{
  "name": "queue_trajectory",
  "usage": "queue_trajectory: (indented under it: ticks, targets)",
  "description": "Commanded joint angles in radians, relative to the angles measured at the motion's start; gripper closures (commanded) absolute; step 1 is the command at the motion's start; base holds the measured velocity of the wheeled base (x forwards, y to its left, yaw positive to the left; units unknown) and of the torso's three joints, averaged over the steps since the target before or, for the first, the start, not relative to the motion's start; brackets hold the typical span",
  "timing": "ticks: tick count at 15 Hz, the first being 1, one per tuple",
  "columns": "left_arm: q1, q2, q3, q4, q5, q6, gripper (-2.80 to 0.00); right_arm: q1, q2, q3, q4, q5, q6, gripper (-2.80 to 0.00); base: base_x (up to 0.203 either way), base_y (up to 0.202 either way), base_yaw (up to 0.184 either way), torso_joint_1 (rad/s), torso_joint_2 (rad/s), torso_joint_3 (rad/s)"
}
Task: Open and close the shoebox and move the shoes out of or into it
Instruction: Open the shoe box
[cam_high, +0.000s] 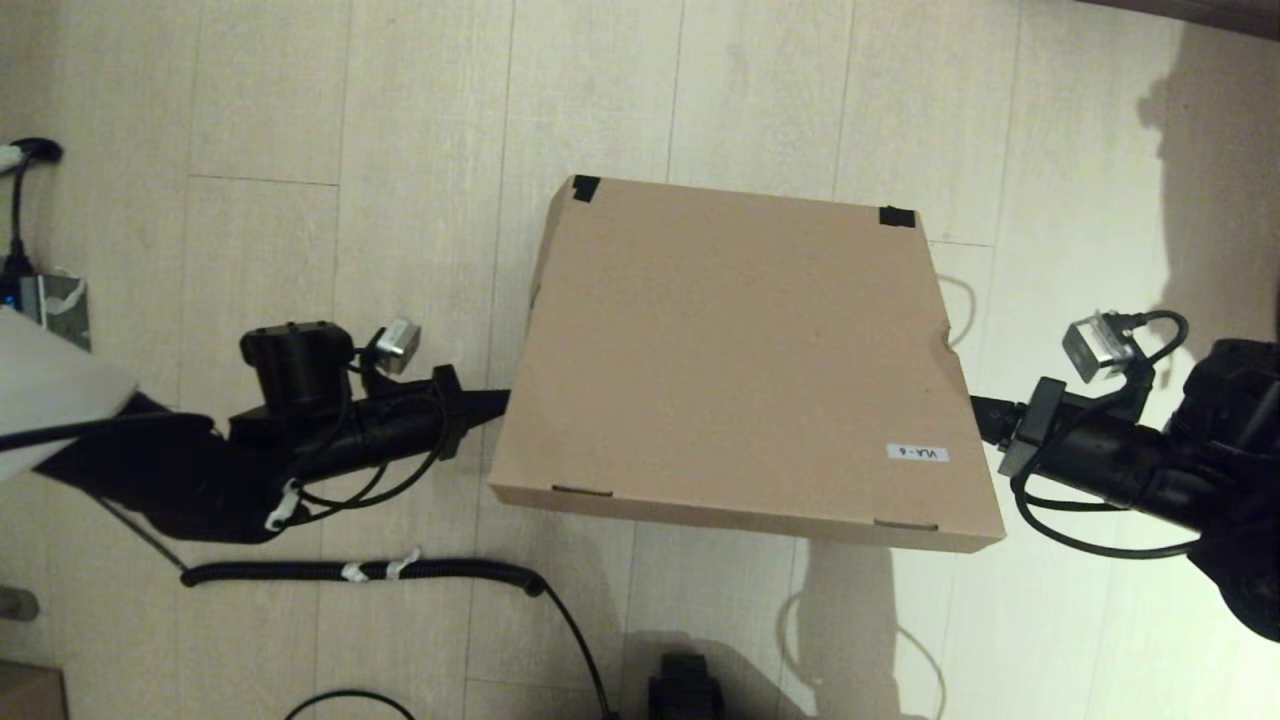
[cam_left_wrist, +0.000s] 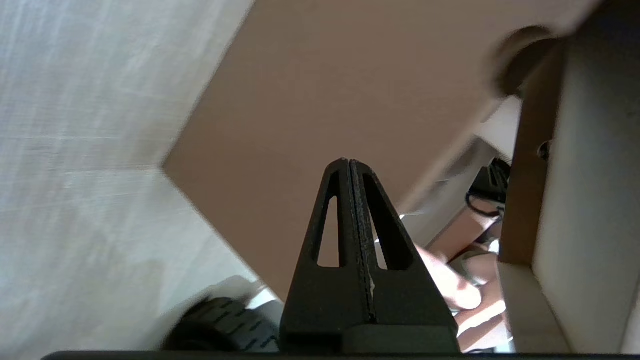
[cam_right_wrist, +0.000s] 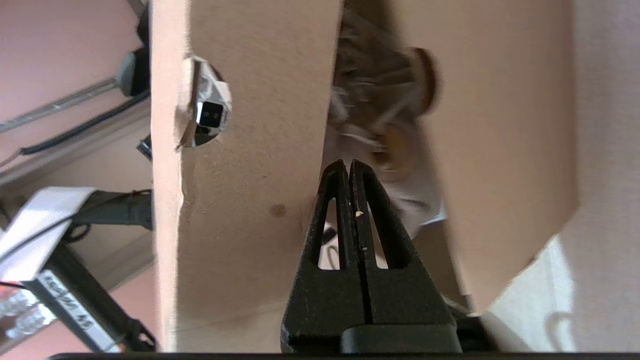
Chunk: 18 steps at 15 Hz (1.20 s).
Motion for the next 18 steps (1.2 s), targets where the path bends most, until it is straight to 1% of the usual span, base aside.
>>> queue_trajectory:
  ticks: [1, 3, 4, 6, 7, 10, 11, 13, 15, 18]
  targets:
    - [-0.001, -0.057, 0.006, -0.003, -0.004, -0.01, 0.0, 0.0, -0.064, -0.011, 0.011, 0.005, 0.009, 0.0, 0.0, 0.0, 0.0, 0.0, 0.0, 0.0]
    - [-0.001, -0.101, -0.002, 0.017, -0.006, -0.025, 0.0, -0.001, -0.073, -0.069, 0.036, 0.0, 0.021, 0.0, 0.0, 0.0, 0.0, 0.0, 0.0, 0.0]
    - [-0.001, -0.128, -0.012, 0.022, -0.007, -0.057, 0.0, -0.001, -0.074, -0.102, 0.04, -0.002, 0.037, 0.0, 0.0, 0.0, 0.0, 0.0, 0.0, 0.0]
    - [-0.013, -0.174, -0.048, 0.025, -0.009, -0.142, 0.0, -0.001, -0.062, -0.18, 0.043, -0.004, 0.085, 0.0, 0.0, 0.0, 0.0, 0.0, 0.0, 0.0]
    - [-0.028, -0.188, -0.061, 0.026, -0.008, -0.167, 0.0, -0.001, -0.049, -0.216, 0.043, -0.005, 0.106, 0.0, 0.0, 0.0, 0.0, 0.0, 0.0, 0.0]
    - [-0.063, -0.228, -0.063, 0.028, -0.007, -0.175, 0.0, -0.001, -0.01, -0.35, 0.053, -0.029, 0.136, 0.0, 0.0, 0.0, 0.0, 0.0, 0.0, 0.0]
    - [-0.069, -0.247, -0.063, 0.037, -0.006, -0.18, 0.0, -0.003, -0.013, -0.388, 0.09, -0.033, 0.147, 0.0, 0.0, 0.0, 0.0, 0.0, 0.0, 0.0]
    - [-0.088, -0.3, -0.062, 0.058, -0.007, -0.201, 0.0, -0.004, -0.051, -0.419, 0.142, -0.035, 0.158, 0.0, 0.0, 0.0, 0.0, 0.0, 0.0, 0.0]
    - [-0.122, -0.343, -0.072, 0.062, -0.003, -0.244, 0.0, -0.004, -0.06, -0.423, 0.146, -0.035, 0.161, 0.0, 0.0, 0.0, 0.0, 0.0, 0.0, 0.0]
    - [-0.141, -0.372, -0.141, 0.072, 0.013, -0.297, 0.0, -0.01, -0.073, -0.426, 0.157, -0.041, 0.16, 0.0, 0.0, 0.0, 0.0, 0.0, 0.0, 0.0]
